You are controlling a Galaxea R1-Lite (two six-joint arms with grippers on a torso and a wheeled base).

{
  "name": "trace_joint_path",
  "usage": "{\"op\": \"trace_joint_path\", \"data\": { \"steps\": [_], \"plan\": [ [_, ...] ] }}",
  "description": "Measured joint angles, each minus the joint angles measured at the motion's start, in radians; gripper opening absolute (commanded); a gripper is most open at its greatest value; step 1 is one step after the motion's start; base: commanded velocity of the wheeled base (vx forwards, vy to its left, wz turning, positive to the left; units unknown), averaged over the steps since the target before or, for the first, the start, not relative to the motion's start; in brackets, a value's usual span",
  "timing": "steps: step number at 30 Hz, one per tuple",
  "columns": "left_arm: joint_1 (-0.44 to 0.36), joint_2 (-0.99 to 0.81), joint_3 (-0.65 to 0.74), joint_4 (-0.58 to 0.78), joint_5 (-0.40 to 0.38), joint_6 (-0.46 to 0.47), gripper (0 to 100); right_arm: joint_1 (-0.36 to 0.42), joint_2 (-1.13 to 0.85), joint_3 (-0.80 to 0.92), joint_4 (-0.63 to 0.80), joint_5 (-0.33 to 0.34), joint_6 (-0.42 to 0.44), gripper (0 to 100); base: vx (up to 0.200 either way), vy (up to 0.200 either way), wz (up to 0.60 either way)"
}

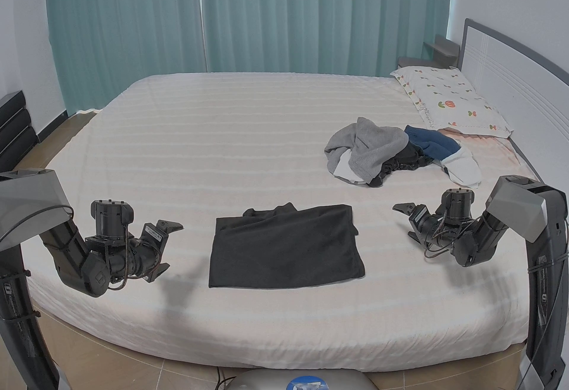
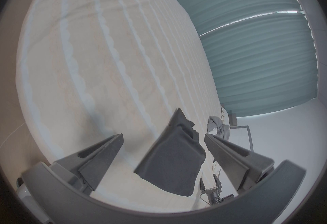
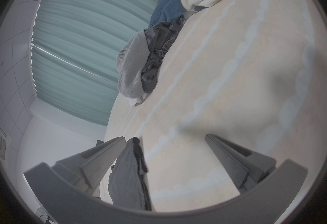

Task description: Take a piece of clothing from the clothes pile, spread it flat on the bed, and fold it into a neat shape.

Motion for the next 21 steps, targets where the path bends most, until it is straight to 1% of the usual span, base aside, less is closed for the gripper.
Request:
{"op": "trace_joint_path", "data": {
  "steps": [3, 6, 11, 15, 21],
  "plan": [
    [-0.006, 0.001, -0.001, 0.0, 0.0, 0.003, 100, 0.001, 0.0, 0.002, 0.0, 0.0, 0.0, 100, 0.0, 0.0, 0.0],
    [-0.025, 0.001, -0.01, -0.002, 0.0, 0.029, 100, 0.001, 0.0, 0.003, 0.0, -0.001, 0.0, 100, 0.0, 0.0, 0.0],
    [-0.044, 0.016, -0.042, -0.001, -0.002, 0.142, 100, 0.003, 0.0, 0.006, -0.009, -0.002, -0.001, 100, 0.0, 0.0, 0.0],
    [-0.057, 0.054, -0.113, 0.002, -0.003, 0.193, 100, 0.003, 0.0, 0.012, -0.029, -0.003, -0.003, 100, 0.0, 0.0, 0.0],
    [-0.07, 0.151, -0.288, 0.01, -0.001, 0.233, 100, 0.005, 0.0, 0.022, -0.043, -0.004, -0.004, 100, 0.0, 0.0, 0.0]
  ]
}}
